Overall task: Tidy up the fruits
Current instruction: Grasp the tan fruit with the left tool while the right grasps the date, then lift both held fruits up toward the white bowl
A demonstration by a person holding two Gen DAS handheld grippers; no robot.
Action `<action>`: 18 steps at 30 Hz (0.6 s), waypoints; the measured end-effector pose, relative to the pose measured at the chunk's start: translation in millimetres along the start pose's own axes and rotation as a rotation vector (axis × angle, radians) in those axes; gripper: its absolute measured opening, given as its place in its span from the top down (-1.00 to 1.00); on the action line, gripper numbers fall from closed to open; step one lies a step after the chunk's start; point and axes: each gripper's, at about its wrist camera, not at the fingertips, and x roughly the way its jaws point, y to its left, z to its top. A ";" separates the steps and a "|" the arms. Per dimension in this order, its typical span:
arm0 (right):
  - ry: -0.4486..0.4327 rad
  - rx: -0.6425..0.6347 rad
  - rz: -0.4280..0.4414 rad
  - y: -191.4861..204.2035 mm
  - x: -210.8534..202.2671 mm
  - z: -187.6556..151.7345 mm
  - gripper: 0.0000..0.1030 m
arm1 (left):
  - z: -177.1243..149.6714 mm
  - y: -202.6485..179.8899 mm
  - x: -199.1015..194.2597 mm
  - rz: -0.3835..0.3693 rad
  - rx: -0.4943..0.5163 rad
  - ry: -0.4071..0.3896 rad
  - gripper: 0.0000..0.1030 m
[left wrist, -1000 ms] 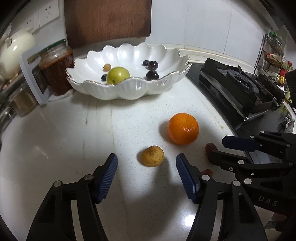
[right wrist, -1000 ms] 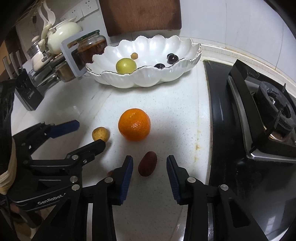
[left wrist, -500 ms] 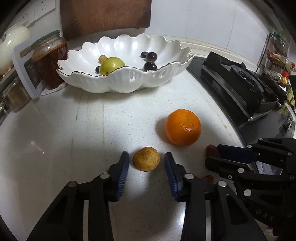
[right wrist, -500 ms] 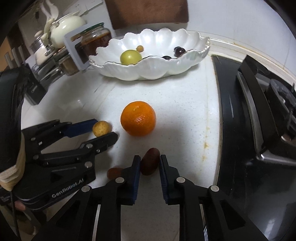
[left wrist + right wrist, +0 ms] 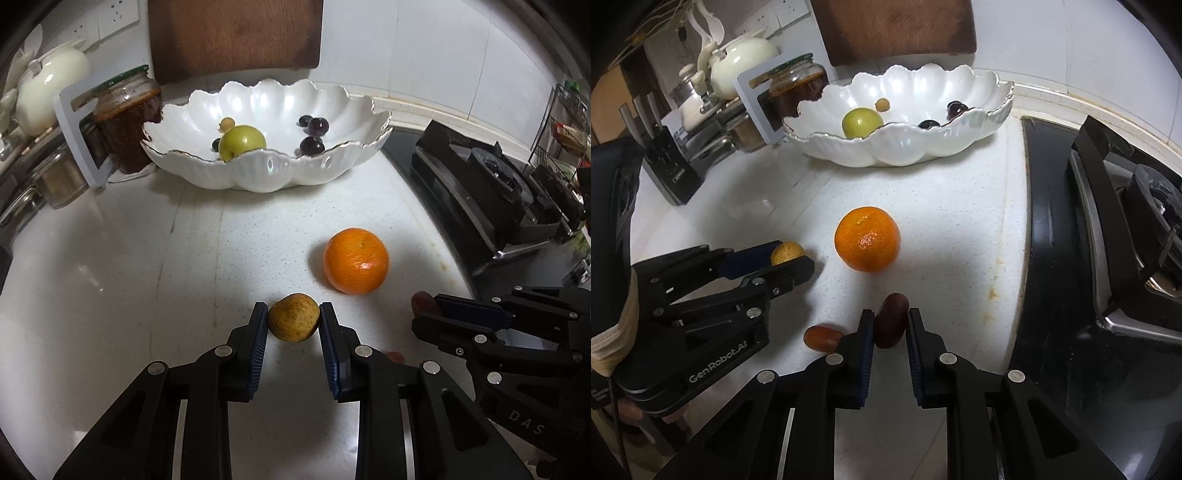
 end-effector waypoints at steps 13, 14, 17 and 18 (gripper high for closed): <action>-0.089 -0.009 -0.012 -2.0 -38.3 6.2 0.64 | 8.2 -9.5 -41.0 0.000 -0.014 -0.086 0.45; -0.102 -0.011 -0.015 -2.8 -42.8 7.7 0.63 | 10.3 -10.4 -45.3 -0.002 -0.017 -0.097 0.45; -0.139 -0.012 -0.020 -4.3 -53.9 12.9 0.64 | 15.0 -11.2 -53.4 -0.003 -0.025 -0.124 0.45; -0.151 -0.012 -0.021 -4.8 -57.2 14.7 0.64 | 16.4 -11.3 -55.9 -0.002 -0.027 -0.132 0.45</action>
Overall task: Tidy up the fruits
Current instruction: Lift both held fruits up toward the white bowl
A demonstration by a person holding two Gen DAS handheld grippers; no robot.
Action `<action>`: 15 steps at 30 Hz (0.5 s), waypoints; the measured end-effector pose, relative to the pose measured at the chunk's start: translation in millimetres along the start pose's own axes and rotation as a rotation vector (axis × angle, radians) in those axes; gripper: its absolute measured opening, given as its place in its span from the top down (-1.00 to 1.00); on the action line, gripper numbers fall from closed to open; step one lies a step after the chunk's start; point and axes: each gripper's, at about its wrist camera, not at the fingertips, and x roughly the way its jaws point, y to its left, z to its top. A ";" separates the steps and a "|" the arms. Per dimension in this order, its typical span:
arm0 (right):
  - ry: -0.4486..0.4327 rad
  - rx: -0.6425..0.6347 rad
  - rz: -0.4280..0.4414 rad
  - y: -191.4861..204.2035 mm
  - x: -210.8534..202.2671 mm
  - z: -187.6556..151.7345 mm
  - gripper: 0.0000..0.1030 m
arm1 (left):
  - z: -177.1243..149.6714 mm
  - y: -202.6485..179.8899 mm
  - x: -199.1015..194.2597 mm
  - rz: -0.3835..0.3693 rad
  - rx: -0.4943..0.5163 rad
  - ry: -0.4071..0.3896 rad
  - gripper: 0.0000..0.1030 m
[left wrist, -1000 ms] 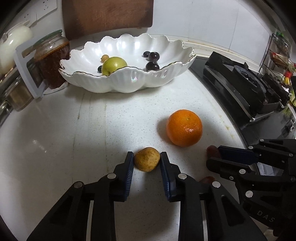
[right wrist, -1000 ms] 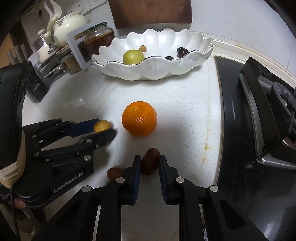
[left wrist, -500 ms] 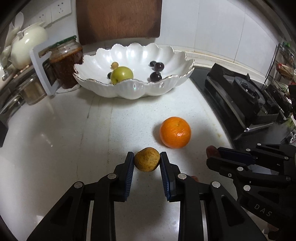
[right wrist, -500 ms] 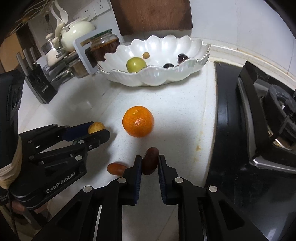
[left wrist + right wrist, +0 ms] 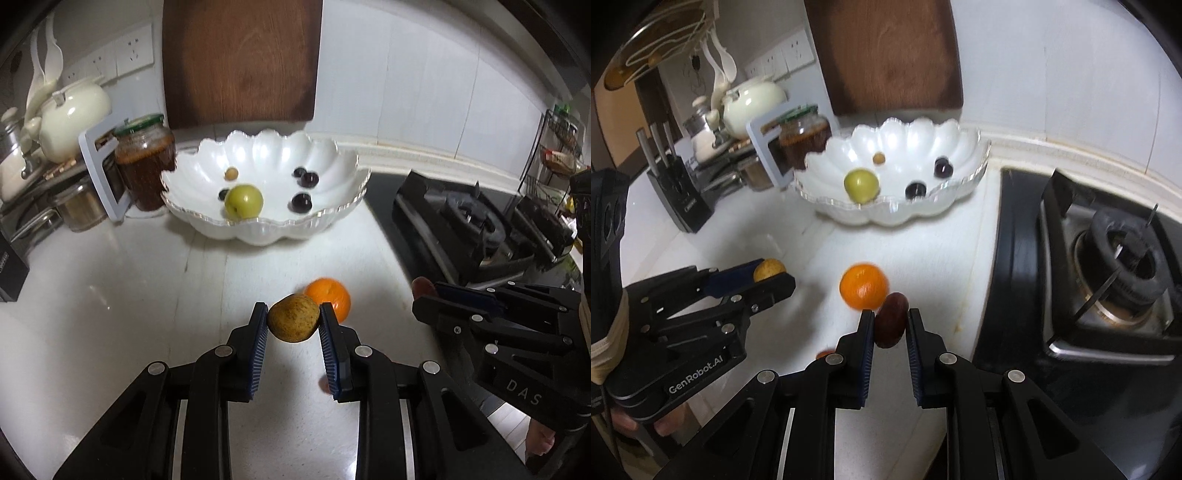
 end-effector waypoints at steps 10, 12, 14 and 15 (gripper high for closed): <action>-0.104 -0.021 -0.005 1.0 -18.6 27.4 0.64 | 26.6 1.1 -21.0 0.022 -0.007 -0.099 0.45; -0.124 -0.027 -0.006 1.1 -21.5 32.9 0.63 | 32.7 0.9 -24.1 0.024 -0.006 -0.117 0.45; -0.142 -0.033 -0.010 2.0 -23.6 38.1 0.64 | 38.7 0.8 -27.0 0.027 -0.005 -0.135 0.45; -0.149 -0.033 -0.011 1.9 -24.2 40.6 0.64 | 42.0 1.0 -28.2 0.028 -0.006 -0.144 0.45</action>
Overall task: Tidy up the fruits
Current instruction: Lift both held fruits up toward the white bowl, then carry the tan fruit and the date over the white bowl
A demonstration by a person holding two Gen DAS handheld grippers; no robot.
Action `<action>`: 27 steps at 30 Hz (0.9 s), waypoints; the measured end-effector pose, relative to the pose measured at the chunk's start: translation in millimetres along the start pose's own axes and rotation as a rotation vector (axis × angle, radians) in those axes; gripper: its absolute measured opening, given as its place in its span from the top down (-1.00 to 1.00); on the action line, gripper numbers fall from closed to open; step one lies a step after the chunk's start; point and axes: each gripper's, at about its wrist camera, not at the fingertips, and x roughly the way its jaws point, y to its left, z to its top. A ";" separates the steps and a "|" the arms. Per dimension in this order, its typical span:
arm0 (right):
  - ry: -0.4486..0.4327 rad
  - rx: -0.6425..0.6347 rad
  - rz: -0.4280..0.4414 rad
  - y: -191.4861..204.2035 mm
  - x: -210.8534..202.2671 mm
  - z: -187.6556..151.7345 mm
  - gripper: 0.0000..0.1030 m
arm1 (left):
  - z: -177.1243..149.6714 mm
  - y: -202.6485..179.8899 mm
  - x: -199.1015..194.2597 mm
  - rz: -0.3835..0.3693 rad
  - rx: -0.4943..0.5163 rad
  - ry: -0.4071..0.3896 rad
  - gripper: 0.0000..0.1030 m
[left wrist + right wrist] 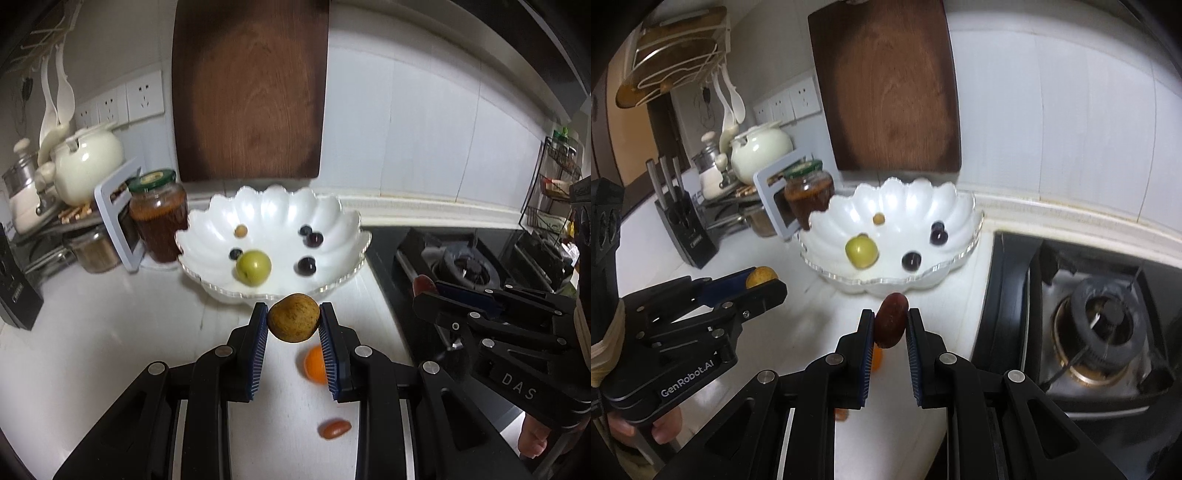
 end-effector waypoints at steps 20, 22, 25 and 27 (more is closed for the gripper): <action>-0.141 -0.054 0.001 2.7 7.4 64.6 0.64 | 52.9 14.6 -2.6 0.038 -0.003 -0.140 0.45; -0.155 -0.063 -0.007 2.4 11.6 73.0 0.64 | 58.9 17.1 -0.7 0.042 -0.008 -0.146 0.45; -0.166 -0.072 -0.020 1.4 17.4 83.3 0.64 | 68.8 22.6 7.0 0.041 -0.027 -0.136 0.45; -0.171 -0.076 -0.035 0.9 23.5 91.2 0.64 | 75.8 28.1 14.3 0.041 -0.046 -0.127 0.46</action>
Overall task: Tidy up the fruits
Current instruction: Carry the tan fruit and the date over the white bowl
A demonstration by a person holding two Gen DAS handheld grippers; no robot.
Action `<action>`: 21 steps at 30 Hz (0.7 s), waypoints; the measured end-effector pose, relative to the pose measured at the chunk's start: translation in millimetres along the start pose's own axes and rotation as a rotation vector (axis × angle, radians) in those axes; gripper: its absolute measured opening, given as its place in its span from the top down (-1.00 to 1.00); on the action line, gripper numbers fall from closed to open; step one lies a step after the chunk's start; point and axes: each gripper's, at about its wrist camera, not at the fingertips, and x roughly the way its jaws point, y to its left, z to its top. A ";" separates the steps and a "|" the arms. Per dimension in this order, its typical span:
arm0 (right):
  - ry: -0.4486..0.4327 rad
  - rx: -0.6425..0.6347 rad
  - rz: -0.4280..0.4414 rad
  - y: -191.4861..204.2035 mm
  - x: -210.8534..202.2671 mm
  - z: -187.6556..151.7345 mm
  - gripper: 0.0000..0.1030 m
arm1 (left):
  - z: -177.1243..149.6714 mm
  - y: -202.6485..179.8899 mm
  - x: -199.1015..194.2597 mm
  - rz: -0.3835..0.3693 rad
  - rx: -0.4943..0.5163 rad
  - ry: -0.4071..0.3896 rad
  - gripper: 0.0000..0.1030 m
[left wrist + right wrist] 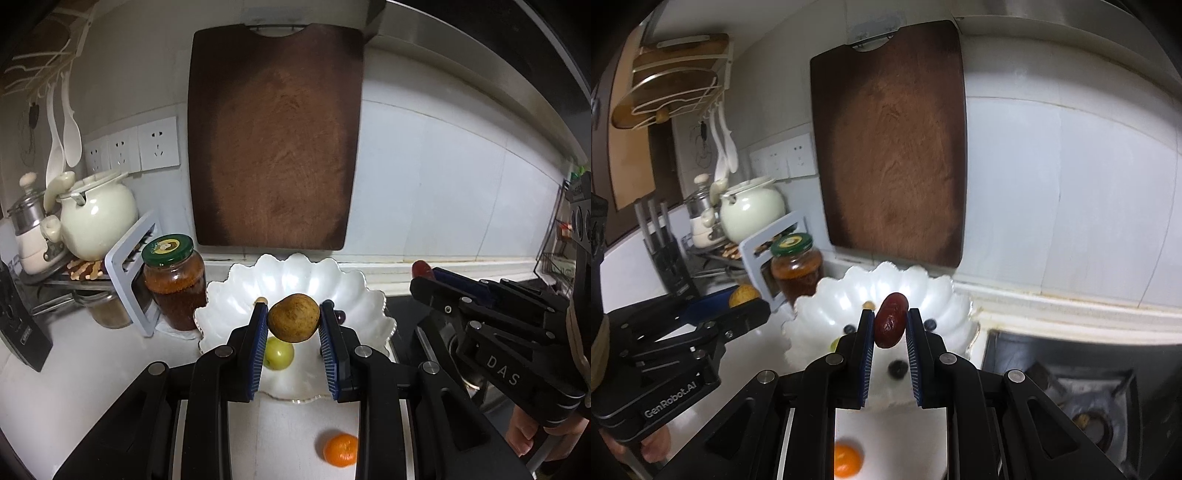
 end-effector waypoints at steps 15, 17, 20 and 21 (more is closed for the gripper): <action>0.055 -0.015 -0.018 -10.2 64.5 33.5 0.64 | 36.3 14.8 57.4 0.012 -0.011 0.032 0.46; 0.068 -0.013 -0.020 -12.5 73.3 36.2 0.64 | 40.0 16.1 67.1 0.011 -0.004 0.046 0.46; 0.100 -0.011 -0.020 -15.3 86.6 39.3 0.64 | 44.6 17.5 80.7 0.005 -0.007 0.069 0.46; 0.107 -0.012 -0.019 -16.3 90.1 39.8 0.64 | 45.7 18.3 85.0 0.003 -0.009 0.078 0.46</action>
